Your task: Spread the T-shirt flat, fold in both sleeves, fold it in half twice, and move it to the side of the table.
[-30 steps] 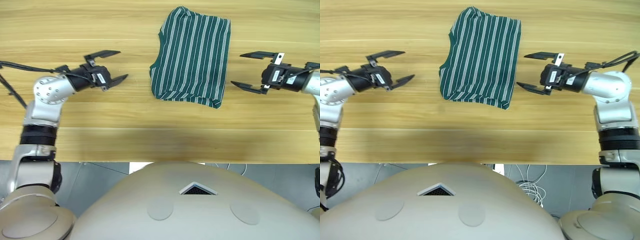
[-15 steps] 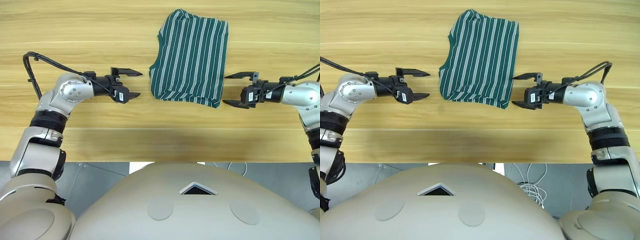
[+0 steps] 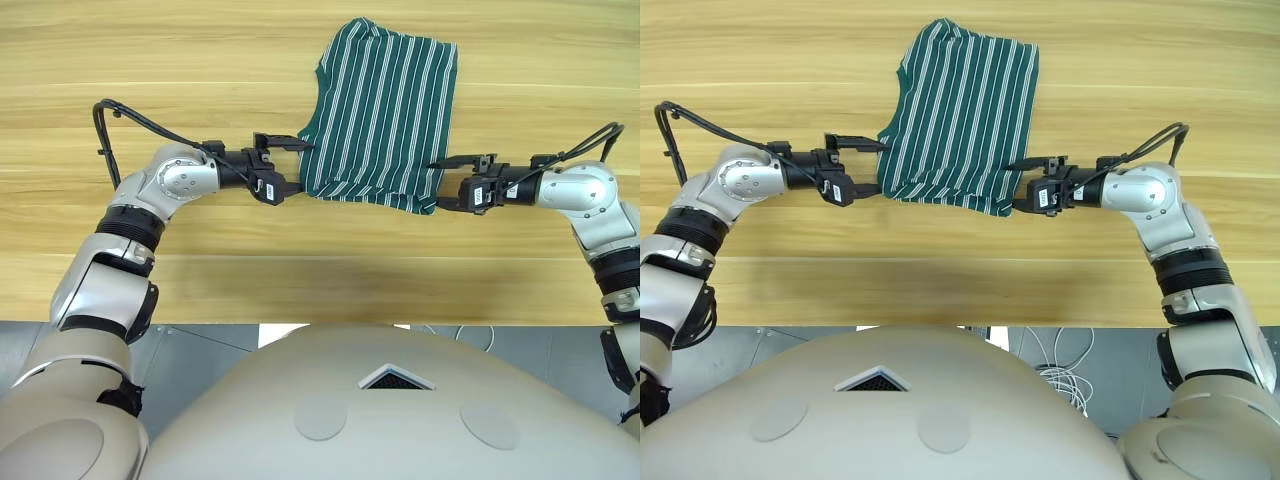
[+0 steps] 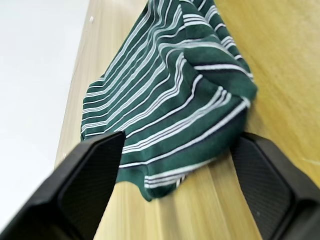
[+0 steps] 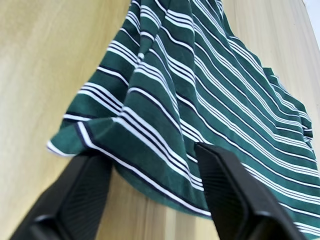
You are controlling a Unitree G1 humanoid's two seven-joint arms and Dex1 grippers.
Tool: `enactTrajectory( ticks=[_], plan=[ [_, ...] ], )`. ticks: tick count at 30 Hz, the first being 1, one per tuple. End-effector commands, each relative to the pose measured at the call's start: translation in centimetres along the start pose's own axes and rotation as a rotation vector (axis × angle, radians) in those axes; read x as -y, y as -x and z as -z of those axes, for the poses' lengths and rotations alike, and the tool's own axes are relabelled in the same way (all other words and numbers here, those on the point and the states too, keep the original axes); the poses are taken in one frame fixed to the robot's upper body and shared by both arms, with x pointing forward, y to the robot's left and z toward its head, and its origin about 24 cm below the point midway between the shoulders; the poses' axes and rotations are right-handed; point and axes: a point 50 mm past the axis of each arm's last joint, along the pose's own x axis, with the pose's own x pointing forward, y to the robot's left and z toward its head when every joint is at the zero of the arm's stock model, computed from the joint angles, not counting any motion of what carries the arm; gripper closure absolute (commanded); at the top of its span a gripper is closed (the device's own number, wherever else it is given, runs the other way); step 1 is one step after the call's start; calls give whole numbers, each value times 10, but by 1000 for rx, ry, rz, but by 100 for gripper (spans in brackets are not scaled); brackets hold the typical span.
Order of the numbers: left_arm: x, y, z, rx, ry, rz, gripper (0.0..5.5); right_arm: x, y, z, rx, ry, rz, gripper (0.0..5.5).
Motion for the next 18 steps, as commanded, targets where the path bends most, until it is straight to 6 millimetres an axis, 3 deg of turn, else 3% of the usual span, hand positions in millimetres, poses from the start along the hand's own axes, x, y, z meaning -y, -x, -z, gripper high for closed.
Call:
enactTrajectory(
  ticks=[1, 10, 13, 18],
  plan=[
    [39, -7, 5, -37, 62, 187, 187, -16, -12, 7, -41, -49, -81, 336],
    [49, -17, 8, -28, 114, 212, 187, -12, -18, 4, -21, -53, -64, 481],
    [51, -19, 9, -22, 142, 202, 242, -10, -19, 2, -13, -50, -56, 536],
    [59, -22, 6, 11, 179, 209, 340, -8, -21, 0, -5, -47, -48, 542]
  ],
)
